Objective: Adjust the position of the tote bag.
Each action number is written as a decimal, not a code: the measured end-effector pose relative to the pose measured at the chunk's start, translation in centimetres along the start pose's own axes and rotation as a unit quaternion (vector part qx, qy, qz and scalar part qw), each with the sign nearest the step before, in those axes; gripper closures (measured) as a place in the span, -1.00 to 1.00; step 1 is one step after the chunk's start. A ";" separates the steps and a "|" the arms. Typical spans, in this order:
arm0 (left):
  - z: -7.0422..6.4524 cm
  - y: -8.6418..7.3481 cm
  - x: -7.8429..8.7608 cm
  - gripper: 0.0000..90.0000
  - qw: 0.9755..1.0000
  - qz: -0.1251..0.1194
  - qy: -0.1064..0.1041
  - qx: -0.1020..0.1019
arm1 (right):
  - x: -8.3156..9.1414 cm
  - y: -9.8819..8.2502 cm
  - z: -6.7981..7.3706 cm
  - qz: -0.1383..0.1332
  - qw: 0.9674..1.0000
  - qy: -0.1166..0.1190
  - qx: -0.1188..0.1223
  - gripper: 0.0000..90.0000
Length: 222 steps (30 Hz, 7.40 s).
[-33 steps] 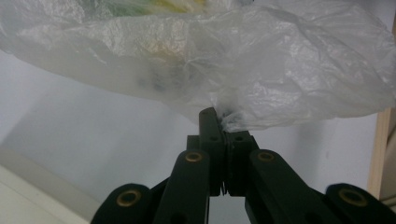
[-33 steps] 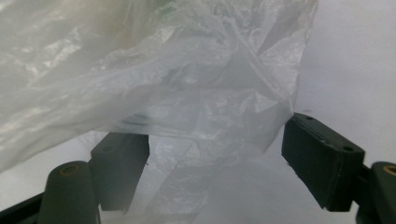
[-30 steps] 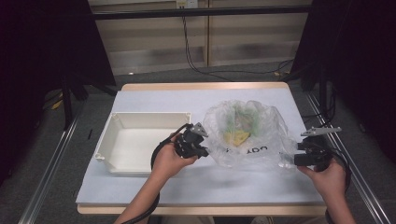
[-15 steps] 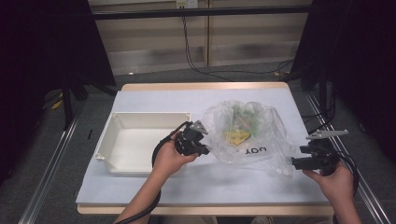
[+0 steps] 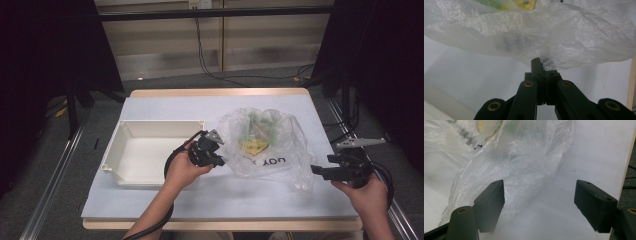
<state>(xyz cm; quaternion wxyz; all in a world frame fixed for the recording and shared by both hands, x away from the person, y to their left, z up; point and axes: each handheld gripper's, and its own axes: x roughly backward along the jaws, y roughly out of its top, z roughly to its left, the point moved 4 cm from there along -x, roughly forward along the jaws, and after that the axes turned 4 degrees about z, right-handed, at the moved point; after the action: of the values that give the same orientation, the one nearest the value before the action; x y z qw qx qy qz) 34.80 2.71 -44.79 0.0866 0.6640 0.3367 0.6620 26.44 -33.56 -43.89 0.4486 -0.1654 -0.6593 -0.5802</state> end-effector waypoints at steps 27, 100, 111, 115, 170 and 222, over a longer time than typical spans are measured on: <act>-0.4 -0.1 -0.5 1.00 1.000 0.009 0.002 -0.001 | 0.9 2.6 2.7 -0.020 0.999 0.029 0.030 -0.27; -1.0 -1.8 0.6 0.37 1.000 -0.008 0.015 -0.005 | -10.4 2.0 10.7 0.076 0.973 0.122 0.180 1.00; -0.4 -1.3 2.7 0.13 0.999 -0.038 0.021 -0.008 | -10.0 1.8 10.4 0.085 0.970 0.125 0.190 1.00; 0.0 -0.7 3.2 0.01 0.998 -0.051 0.033 -0.010 | -9.6 1.7 10.0 0.082 0.971 0.123 0.187 1.00; 2.1 5.9 4.6 0.08 0.997 -0.063 0.040 0.011 | -7.9 1.4 8.5 0.058 0.980 0.088 0.170 0.91; -2.6 3.2 -3.8 1.00 1.000 0.002 -0.019 -0.012 | -6.7 1.1 5.7 0.050 0.988 0.060 0.134 0.75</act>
<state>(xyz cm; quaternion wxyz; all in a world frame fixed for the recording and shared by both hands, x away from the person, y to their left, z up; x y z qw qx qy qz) 33.80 -2.69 -45.88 0.0989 0.6760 0.3257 0.6536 28.60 -26.00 -48.00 0.5337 -0.1022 -0.6938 -0.4725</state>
